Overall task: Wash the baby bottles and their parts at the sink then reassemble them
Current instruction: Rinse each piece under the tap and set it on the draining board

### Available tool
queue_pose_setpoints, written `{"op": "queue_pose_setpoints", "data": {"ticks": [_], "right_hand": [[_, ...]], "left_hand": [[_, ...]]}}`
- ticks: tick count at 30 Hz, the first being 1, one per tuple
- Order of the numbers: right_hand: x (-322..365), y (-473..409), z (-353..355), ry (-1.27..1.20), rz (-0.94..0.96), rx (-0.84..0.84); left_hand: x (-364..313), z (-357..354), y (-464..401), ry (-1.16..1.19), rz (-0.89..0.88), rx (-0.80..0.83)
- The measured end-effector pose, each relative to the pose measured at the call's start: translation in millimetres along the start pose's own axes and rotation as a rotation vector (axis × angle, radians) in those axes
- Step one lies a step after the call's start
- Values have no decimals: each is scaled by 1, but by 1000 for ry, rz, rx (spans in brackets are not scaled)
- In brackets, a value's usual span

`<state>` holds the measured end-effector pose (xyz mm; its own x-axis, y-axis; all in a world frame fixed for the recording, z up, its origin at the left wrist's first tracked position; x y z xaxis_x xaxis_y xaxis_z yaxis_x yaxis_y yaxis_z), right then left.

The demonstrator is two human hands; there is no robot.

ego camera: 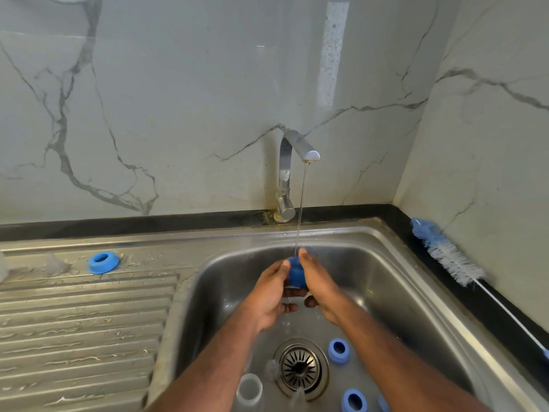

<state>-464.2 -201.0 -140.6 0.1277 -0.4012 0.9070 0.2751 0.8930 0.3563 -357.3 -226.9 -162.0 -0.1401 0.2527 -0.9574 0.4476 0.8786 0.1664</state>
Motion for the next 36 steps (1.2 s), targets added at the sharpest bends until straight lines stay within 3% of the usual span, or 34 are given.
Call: {"op": "queue_pose_setpoints", "data": {"ticks": [3, 7, 10, 13, 16, 18, 20, 23, 26, 29, 32, 36], "right_hand": [[6, 5, -8, 47, 116, 194], [9, -3, -2, 437, 293, 28], [-8, -12, -2, 704, 204, 25], [-4, -12, 5, 669, 257, -122], [-8, -13, -6, 754, 227, 5], [-12, -13, -5, 844, 174, -4], [-9, -14, 3, 836, 193, -96], [-14, -16, 2, 785, 115, -44], [-16, -18, 5, 836, 120, -120], [-20, -20, 3, 773, 61, -49], [-17, -19, 11, 844, 74, -158], [-19, -20, 8, 618, 74, -102]], "left_hand": [[2, 15, -6, 61, 44, -56], [2, 26, -8, -64, 75, -108], [6, 38, -12, -218, 60, -254], [5, 41, -14, -235, 52, -294], [5, 42, -13, -241, 55, -303], [7, 43, -13, -235, 54, -310], [7, 43, -14, -252, 54, -313], [9, 39, -15, -264, 75, -285], [10, 34, -13, -288, 102, -239], [10, 33, -12, -314, 100, -220], [10, 32, -10, -322, 105, -213], [10, 29, -8, -347, 110, -167]]}}
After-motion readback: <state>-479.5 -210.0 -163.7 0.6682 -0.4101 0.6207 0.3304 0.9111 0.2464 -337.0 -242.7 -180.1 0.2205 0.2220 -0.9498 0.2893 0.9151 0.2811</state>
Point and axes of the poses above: each hand's wrist, its own y-axis away from the middle knuckle, its own z-axis out of the back of the hand, x = y × z, the point moved 6 cm from there along -y, towards the middle knuckle, and after that the axes turned 6 degrees about -z, right-handed, at the moved point
